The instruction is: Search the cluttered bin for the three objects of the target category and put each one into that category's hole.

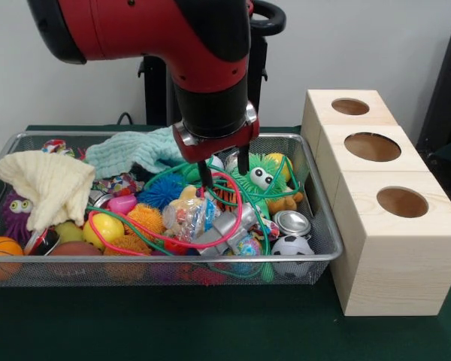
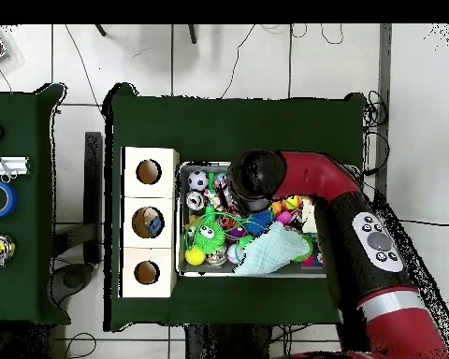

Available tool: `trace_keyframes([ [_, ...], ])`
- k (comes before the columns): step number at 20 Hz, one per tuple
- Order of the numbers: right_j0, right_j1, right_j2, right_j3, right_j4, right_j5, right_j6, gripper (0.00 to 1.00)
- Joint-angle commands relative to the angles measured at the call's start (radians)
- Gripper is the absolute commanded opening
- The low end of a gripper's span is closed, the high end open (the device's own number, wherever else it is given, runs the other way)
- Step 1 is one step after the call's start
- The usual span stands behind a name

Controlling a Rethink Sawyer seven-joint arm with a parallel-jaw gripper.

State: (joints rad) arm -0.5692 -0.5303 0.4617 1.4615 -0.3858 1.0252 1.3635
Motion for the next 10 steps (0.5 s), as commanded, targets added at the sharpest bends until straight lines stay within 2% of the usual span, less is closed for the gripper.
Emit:
trace_keyframes([
  [1, 0.025, 0.008, -0.040, -0.138, 0.013, 0.174, 0.052, 1.00],
  [3, 0.031, 0.017, -0.035, -0.164, 0.014, 0.210, 0.037, 1.00],
  [8, -0.001, 0.047, -0.007, -0.182, 0.016, 0.173, -0.024, 1.00],
  [10, -0.017, 0.089, 0.011, -0.233, 0.016, 0.191, -0.077, 1.00],
])
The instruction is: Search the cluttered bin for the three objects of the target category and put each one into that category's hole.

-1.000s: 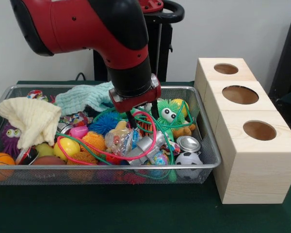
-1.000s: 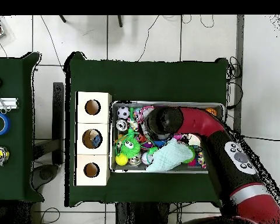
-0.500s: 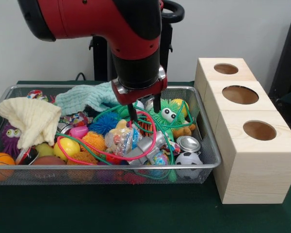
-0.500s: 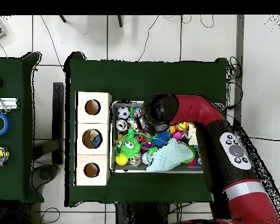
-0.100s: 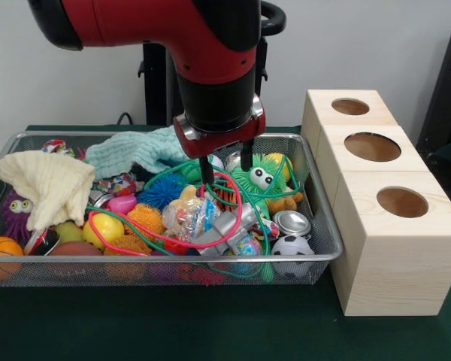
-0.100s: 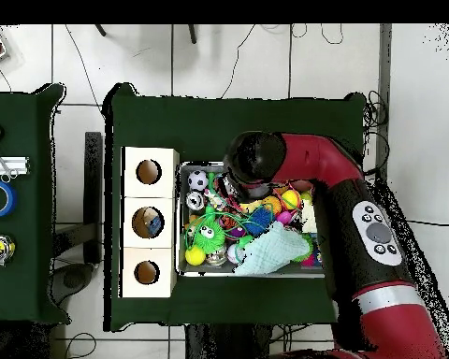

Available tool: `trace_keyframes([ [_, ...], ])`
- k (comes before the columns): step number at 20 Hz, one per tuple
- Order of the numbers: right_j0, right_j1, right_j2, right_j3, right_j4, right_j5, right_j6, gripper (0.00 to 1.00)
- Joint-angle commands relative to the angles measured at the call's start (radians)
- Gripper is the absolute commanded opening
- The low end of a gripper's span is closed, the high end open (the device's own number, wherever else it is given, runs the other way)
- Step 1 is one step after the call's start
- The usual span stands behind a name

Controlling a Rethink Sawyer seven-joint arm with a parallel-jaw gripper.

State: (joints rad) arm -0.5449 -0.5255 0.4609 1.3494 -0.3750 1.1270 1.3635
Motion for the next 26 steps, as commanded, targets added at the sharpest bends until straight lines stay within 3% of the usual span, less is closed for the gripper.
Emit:
trace_keyframes([
  [1, -0.049, 0.106, 0.020, -0.146, 0.005, 0.099, -0.103, 1.00],
  [5, -0.086, 0.176, 0.053, -0.212, 0.007, 0.115, -0.200, 1.00],
  [10, -0.113, 0.168, 0.062, -0.197, -0.003, 0.104, -0.229, 1.00],
  [15, -0.130, 0.153, 0.036, -0.170, -0.029, 0.065, -0.193, 1.00],
  [21, -0.142, 0.034, -0.040, -0.109, -0.060, 0.034, -0.085, 1.00],
  [26, -0.144, 0.007, -0.069, -0.070, -0.054, -0.008, -0.029, 1.00],
])
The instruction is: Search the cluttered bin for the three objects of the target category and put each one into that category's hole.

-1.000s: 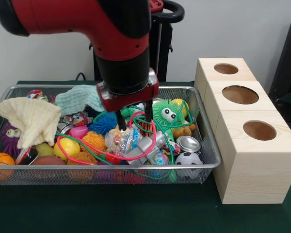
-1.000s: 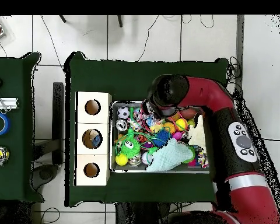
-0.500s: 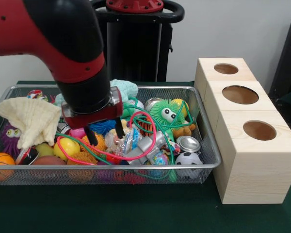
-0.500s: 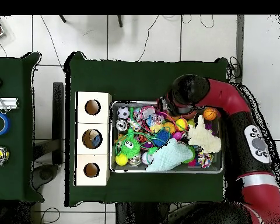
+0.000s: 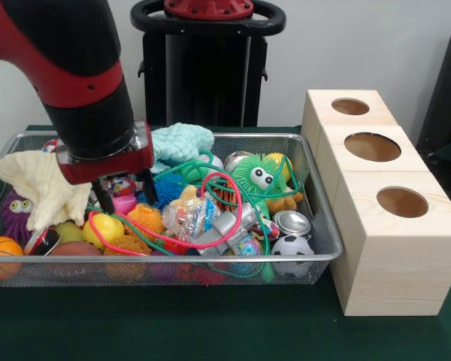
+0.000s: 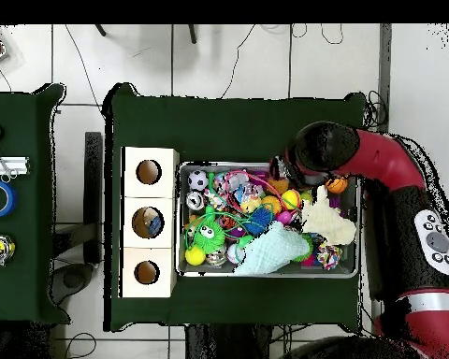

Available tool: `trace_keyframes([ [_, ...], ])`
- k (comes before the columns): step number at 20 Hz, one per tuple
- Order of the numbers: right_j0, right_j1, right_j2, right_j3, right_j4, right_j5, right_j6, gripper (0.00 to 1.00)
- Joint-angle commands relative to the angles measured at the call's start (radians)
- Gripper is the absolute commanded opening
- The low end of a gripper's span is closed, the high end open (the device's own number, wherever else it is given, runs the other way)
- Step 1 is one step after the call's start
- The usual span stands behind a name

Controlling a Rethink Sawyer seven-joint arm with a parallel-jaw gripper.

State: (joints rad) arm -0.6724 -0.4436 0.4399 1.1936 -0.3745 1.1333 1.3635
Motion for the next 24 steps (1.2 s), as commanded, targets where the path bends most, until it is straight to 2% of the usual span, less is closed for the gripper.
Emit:
trace_keyframes([
  [1, -0.019, -0.071, -0.048, 0.085, -0.051, -0.016, -0.029, 1.00],
  [14, -0.030, 0.001, -0.042, 0.078, -0.026, -0.061, -0.015, 1.00],
  [24, 0.000, -0.043, -0.075, 0.133, -0.021, -0.099, 0.084, 1.00],
])
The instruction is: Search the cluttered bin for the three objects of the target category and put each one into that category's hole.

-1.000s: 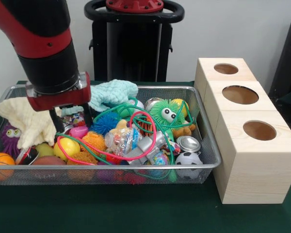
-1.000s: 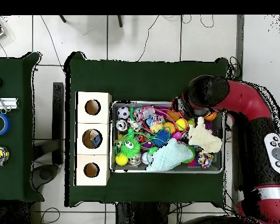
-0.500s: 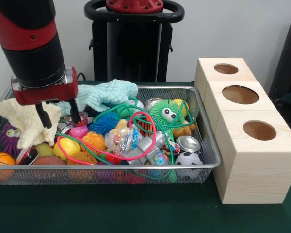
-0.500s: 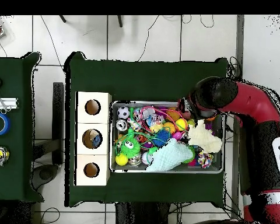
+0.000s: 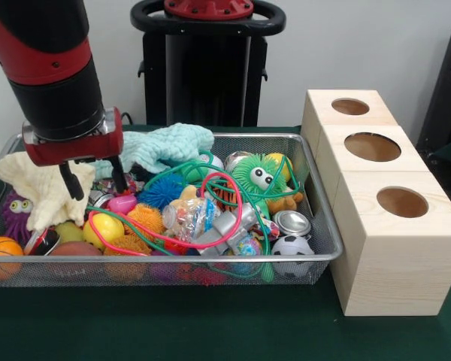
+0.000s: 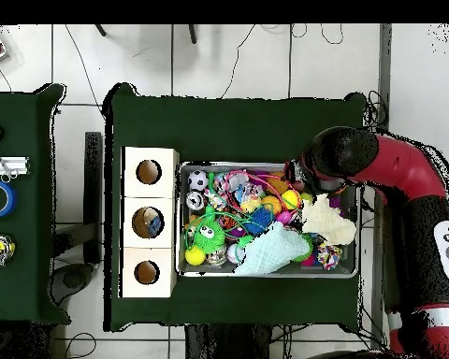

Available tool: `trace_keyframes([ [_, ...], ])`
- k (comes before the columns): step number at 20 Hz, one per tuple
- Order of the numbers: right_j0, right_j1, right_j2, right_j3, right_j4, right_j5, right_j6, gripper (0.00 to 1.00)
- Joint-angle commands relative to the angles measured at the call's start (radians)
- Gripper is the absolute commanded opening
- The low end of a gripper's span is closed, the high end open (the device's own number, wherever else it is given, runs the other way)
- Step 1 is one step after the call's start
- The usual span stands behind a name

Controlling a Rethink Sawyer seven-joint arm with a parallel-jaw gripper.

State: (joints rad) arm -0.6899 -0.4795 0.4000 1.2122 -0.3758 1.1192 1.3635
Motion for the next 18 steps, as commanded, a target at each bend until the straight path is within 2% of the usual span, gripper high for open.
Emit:
trace_keyframes([
  [1, 0.021, -0.013, -0.039, 0.118, -0.019, -0.086, 0.091, 1.00],
  [5, 0.031, -0.027, -0.054, 0.136, -0.012, -0.100, 0.112, 1.00],
  [9, 0.049, -0.015, -0.066, 0.115, -0.004, -0.098, 0.128, 1.00],
  [18, 0.087, -0.063, -0.109, 0.208, 0.022, -0.172, 0.196, 1.00],
])
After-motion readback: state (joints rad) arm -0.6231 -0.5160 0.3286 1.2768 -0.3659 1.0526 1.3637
